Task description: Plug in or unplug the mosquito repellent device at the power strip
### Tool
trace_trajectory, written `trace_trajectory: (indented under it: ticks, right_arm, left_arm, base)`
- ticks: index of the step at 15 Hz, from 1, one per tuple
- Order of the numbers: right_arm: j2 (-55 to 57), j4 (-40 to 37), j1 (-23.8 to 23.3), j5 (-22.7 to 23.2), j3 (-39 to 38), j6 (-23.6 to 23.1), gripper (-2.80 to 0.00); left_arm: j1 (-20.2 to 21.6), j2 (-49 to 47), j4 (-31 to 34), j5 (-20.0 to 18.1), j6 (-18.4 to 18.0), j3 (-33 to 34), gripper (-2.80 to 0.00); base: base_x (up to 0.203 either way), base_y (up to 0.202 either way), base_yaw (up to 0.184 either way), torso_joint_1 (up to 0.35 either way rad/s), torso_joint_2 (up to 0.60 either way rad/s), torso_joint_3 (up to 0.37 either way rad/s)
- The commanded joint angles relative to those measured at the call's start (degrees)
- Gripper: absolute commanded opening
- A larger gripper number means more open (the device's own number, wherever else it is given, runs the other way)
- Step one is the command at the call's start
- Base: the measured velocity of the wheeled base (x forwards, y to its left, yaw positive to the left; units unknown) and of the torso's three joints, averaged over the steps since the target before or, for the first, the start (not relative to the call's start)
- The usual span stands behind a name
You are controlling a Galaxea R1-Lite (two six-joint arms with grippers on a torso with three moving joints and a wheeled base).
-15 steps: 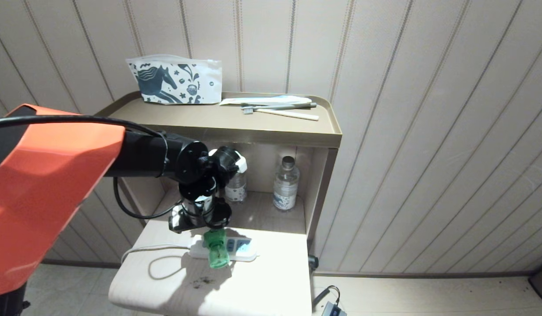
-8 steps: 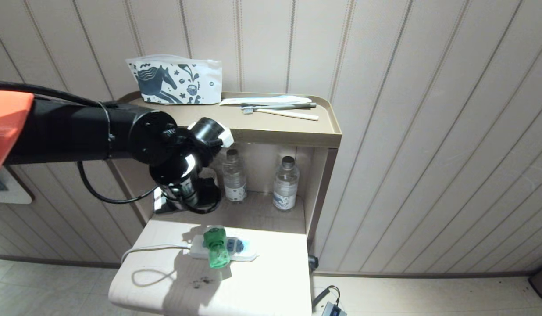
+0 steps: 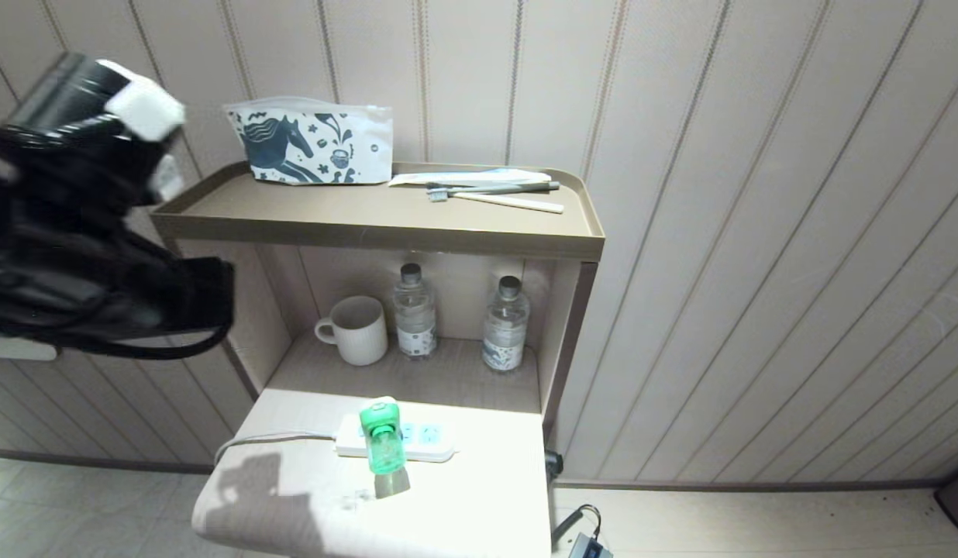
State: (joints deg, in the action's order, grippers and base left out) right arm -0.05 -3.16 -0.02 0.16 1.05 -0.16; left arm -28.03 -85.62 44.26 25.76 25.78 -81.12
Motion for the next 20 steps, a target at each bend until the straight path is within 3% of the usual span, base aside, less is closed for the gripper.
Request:
trace_trajectory:
  ticks: [1,7,10,13,16,17,18,20]
  right_arm:
    - [0.0,0.0,-0.1,0.0,0.0,0.0,-2.80]
    - [0.0,0.0,0.0,0.0,0.0,0.0,-2.80]
    - [0.0,0.0,0.0,0.0,0.0,0.0,-2.80]
    - [0.0,0.0,-0.1,0.0,0.0,0.0,-2.80]
    - [0.0,0.0,0.0,0.0,0.0,0.0,-2.80]
    - [0.0,0.0,0.0,0.0,0.0,0.0,-2.80]
    - [0.0,0.0,0.0,0.0,0.0,0.0,-2.80]
    - [0.0,0.0,0.0,0.0,0.0,0.0,-2.80]
  left_arm:
    - [2.6,16.8,0.2,-0.1,-6.4,6.5,-2.80]
    - [9.1,37.9,0.0,-0.8,-20.9,27.6,-2.80]
    - [15.5,46.3,-3.1,-5.3,-26.5,36.5,-2.80]
    - [26.3,64.6,-15.7,-18.0,-32.5,55.2,-2.80]
    - [31.5,69.1,-42.9,-25.7,-36.0,75.5,-2.80]
    - [32.0,69.5,-50.4,-27.2,-36.7,79.6,-2.80]
    - [30.3,69.6,-52.8,-26.8,-36.9,81.1,-2.80]
    - [22.5,69.9,-51.6,-22.6,-37.4,81.1,-2.80]
  base:
    - [0.000,0.000,0.000,0.000,0.00,0.000]
    - [0.000,0.000,0.000,0.000,0.00,0.000]
    - [0.000,0.000,0.000,0.000,0.00,0.000]
    - [0.000,0.000,0.000,0.000,0.00,0.000]
    - [0.000,0.000,0.000,0.000,0.00,0.000]
    - [0.000,0.000,0.000,0.000,0.00,0.000]
    - [0.000,0.000,0.000,0.000,0.00,0.000]
    - [0.000,0.000,0.000,0.000,0.00,0.000]
